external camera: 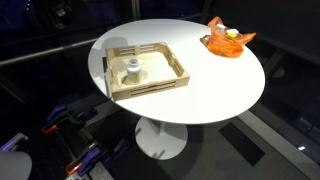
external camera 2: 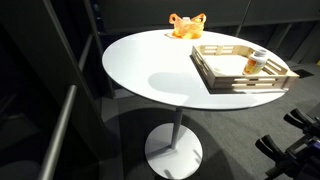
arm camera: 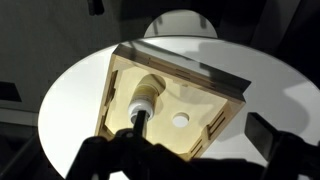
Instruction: Pick up the white lid and twist it onto the white medicine bottle in the wooden tray
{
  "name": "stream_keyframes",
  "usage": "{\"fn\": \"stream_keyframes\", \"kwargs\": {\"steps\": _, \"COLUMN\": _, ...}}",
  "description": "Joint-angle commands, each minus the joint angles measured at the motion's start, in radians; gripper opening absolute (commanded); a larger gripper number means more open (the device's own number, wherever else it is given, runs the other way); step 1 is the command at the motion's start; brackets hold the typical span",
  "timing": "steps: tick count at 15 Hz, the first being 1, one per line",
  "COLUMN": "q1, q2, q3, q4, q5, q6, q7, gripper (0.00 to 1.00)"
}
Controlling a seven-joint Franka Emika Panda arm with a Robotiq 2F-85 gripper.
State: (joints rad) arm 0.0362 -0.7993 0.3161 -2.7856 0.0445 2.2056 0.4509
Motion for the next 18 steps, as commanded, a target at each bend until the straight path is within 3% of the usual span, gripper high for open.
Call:
{"fn": "stream_keyframes", "kwargs": {"steps": 1, "q1": -0.015, "q2": 0.077, "q3": -0.015, "q4": 0.07, "q5": -0.016, "q6": -0.001, "q7": -0.005, "gripper": 1.0}}
{"fn": "stream_keyframes", "kwargs": {"steps": 11, "q1": -0.047, "q2": 0.369, "q3": -0.023, "q4": 0.283, "q5": -0.051, "q6": -0.021, "q7": 0.014, "gripper": 1.0}}
{"fn": "stream_keyframes", "kwargs": {"steps": 18, "q1": -0.018, "q2": 0.607, "q3": -0.067, "q4": 0.426, "q5": -0.079, "q6": -0.004, "q7": -0.027, "gripper": 1.0}}
